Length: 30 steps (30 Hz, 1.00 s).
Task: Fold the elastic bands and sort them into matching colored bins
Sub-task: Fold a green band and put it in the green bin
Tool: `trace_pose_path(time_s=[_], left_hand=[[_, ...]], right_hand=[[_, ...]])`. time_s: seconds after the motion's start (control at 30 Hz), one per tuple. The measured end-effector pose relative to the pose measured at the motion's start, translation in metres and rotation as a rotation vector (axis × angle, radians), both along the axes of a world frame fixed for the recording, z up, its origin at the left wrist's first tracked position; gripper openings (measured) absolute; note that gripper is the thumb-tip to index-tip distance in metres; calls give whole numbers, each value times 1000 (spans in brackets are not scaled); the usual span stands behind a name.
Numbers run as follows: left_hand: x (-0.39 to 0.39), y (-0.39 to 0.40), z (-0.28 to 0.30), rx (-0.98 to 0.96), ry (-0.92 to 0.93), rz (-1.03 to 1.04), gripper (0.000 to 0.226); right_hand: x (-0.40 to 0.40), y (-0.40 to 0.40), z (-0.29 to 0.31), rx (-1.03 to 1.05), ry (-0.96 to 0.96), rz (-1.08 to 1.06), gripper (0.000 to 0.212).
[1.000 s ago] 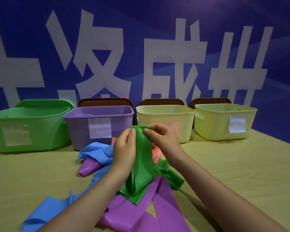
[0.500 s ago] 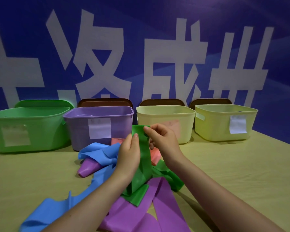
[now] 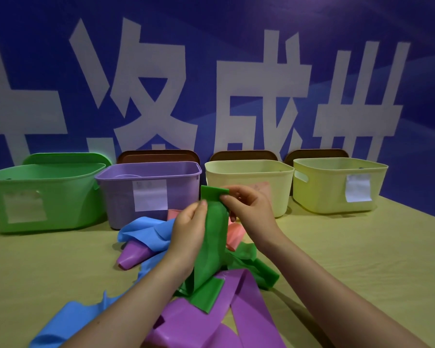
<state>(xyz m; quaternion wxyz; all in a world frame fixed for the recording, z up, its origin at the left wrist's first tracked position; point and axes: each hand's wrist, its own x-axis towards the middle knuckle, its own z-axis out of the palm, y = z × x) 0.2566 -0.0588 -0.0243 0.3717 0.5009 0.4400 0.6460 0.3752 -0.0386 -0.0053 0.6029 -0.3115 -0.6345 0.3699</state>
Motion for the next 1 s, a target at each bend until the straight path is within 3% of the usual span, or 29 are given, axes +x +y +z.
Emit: trace_pose_path(time_s=[0.17,0.43,0.53,0.63,0.73,1.0], left_hand=[[-6,1,5,-122,-173,-76,27],[-10,2,7,-184,-305,-284,52],[-13,3,6,-130,-204,-156,37],[-12,2,3,-73,-110,-51,20],[-9,-2,4,4,-19,-6,21],[-7,-2,1,105,175,50,21]], right_hand=[[5,-2,0,140,-204,-1,28],[15,4,-2,412,-550,-125,30],[13,3,-2,360,-493,-108,30],[8,-1,0,162,-347,-40,33],[4,-3,0,-27,-165,70,24],[3,2,-4,-119,-164,42,9]])
